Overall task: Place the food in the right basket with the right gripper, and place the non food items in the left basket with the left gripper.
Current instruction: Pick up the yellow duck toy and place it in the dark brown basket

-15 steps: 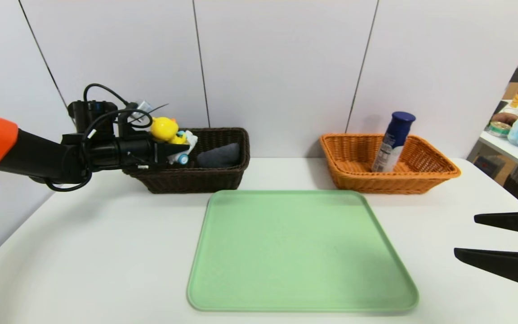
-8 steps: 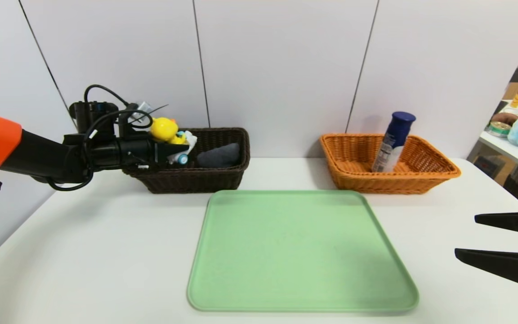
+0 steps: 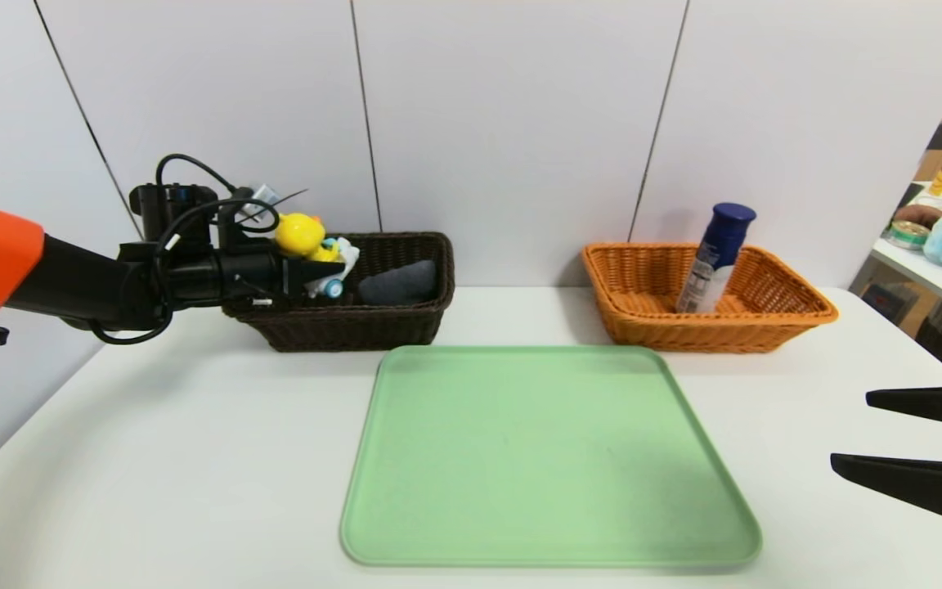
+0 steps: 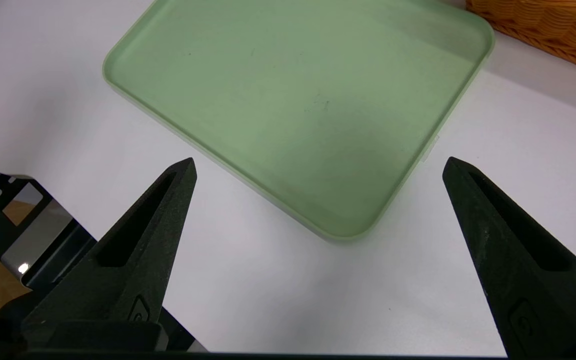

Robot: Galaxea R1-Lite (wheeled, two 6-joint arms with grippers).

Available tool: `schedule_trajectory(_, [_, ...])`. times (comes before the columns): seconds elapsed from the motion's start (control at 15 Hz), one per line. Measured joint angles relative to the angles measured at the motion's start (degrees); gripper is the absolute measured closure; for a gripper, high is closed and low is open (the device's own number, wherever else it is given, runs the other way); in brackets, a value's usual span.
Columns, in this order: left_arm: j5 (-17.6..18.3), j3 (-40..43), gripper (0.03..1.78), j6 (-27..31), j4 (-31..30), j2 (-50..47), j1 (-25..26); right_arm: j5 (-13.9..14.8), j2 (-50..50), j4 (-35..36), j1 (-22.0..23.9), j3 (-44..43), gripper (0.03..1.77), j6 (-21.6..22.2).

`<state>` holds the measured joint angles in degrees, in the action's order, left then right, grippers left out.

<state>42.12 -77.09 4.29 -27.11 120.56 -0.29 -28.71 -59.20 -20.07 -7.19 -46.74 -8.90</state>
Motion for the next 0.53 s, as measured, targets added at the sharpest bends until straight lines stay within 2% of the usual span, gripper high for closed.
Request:
schedule_trajectory(0.13, [-0.2,-0.3,1.06,-0.1,0.6,0.1,0.0,0.0,0.3,0.0,0.0,0.3,0.1,0.1])
schedule_trajectory(0.4, [-3.8,-1.4,1.06,-0.1,3.0,1.0,0.0,0.0,0.9,-0.1,0.1,0.7,0.1,0.1])
schedule_trajectory(0.53, [-4.3,-1.7,1.06,-0.1,3.2,1.2,-0.1,0.0,1.2,-0.1,0.1,0.8,0.1,0.1])
